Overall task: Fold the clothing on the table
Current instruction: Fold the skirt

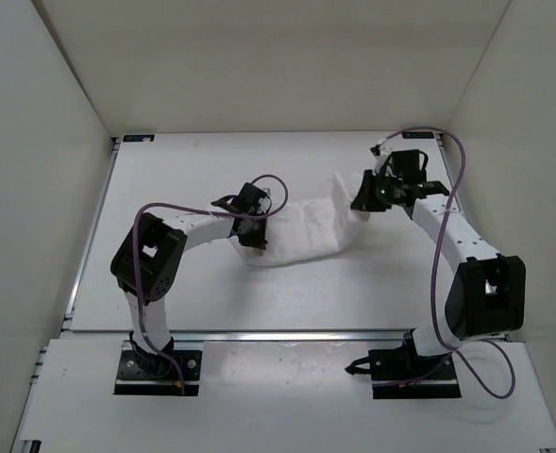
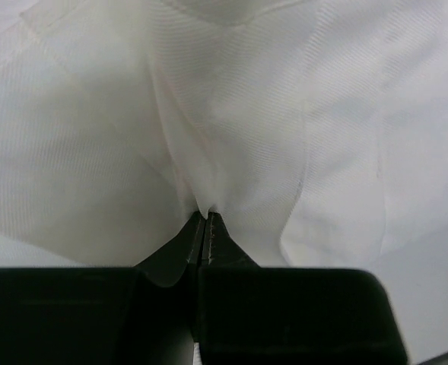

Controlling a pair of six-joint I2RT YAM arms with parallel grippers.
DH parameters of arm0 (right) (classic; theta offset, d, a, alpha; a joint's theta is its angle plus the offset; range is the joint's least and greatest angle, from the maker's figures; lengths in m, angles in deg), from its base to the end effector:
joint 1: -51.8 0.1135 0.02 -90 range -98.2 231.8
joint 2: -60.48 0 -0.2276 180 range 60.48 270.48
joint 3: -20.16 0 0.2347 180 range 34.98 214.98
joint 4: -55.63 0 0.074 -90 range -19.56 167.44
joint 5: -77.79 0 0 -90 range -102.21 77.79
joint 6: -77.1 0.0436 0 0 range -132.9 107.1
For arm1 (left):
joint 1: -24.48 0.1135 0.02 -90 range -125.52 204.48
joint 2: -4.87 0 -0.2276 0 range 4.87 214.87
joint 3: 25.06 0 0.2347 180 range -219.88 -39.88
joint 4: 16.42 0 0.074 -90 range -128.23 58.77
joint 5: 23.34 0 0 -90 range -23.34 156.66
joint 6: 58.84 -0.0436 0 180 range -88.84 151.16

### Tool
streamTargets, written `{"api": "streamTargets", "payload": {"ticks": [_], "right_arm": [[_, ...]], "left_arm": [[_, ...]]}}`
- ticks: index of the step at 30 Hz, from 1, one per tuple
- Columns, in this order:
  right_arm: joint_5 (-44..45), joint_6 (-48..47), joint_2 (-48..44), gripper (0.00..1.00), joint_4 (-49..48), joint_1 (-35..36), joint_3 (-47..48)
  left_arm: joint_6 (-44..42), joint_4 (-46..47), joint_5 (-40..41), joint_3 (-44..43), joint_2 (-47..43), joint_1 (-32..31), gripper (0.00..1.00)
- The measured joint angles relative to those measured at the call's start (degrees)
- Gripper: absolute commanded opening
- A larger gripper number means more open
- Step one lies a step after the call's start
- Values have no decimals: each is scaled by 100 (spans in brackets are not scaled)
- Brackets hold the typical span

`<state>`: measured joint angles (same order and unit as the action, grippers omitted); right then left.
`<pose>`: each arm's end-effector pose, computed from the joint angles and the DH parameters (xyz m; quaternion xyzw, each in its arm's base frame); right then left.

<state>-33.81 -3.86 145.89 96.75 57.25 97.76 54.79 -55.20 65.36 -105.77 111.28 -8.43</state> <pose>0.3066 0.0454 0.2221 -0.0369 0.9215 0.2175 0.3197 0.2903 -0.1891 0.1239 0.0814 0.9718 -0.1143 0.1893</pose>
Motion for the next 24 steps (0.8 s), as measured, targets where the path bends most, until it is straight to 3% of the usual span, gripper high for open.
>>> {"api": "streamTargets", "payload": {"ticks": [5,11,24], "right_arm": [[-188,105,81,1,-83,1045,892],[-647,483,564,0,-411,2015,1010],[-1147,1246,1134,0,-1193,2448,496]], "left_arm": [[450,551,-723,-70,245,-61,0],[874,1005,-1478,-232,581,-57,0],[1843,2455,-2721,474,691,251,0]]}}
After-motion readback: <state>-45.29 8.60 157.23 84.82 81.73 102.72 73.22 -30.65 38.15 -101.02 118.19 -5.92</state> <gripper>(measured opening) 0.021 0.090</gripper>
